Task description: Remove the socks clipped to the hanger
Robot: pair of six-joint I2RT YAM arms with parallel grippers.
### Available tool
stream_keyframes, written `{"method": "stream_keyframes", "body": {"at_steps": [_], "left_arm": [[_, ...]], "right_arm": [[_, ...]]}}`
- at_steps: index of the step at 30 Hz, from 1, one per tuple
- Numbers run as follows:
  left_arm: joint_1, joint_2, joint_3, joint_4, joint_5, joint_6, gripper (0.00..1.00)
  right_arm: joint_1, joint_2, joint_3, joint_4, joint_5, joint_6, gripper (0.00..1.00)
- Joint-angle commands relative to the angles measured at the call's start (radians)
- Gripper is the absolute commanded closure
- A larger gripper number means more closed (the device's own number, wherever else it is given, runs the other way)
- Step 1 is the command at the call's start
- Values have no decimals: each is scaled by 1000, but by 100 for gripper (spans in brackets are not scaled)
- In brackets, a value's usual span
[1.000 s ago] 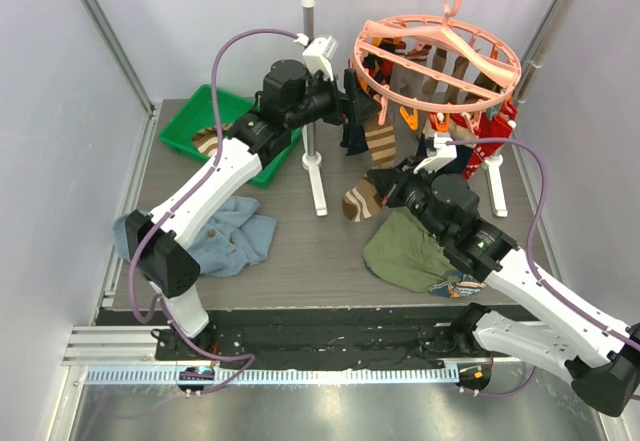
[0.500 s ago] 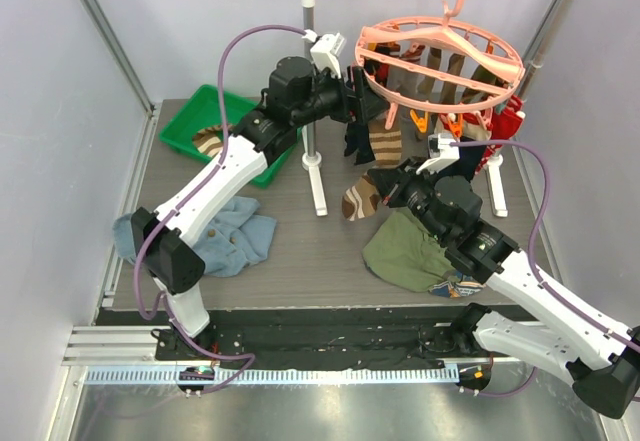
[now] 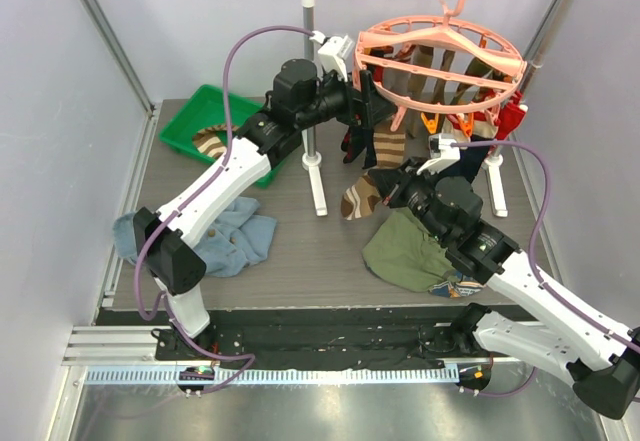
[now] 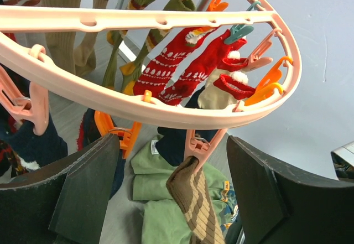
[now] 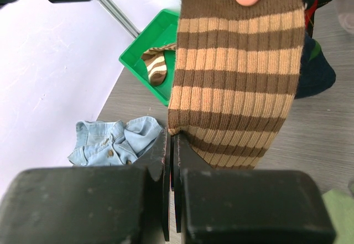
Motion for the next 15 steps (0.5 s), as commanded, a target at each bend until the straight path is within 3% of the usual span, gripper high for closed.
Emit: {"method": "stream_keyframes", "body": {"at_steps": [1, 15], "left_arm": [[-4, -52, -9, 67, 19, 15, 17], [-64, -83, -12, 90, 64, -15, 16]], "right_arm": [[5, -31, 5, 52, 11, 11, 99], [3, -44, 2, 45, 5, 4, 99]]}}
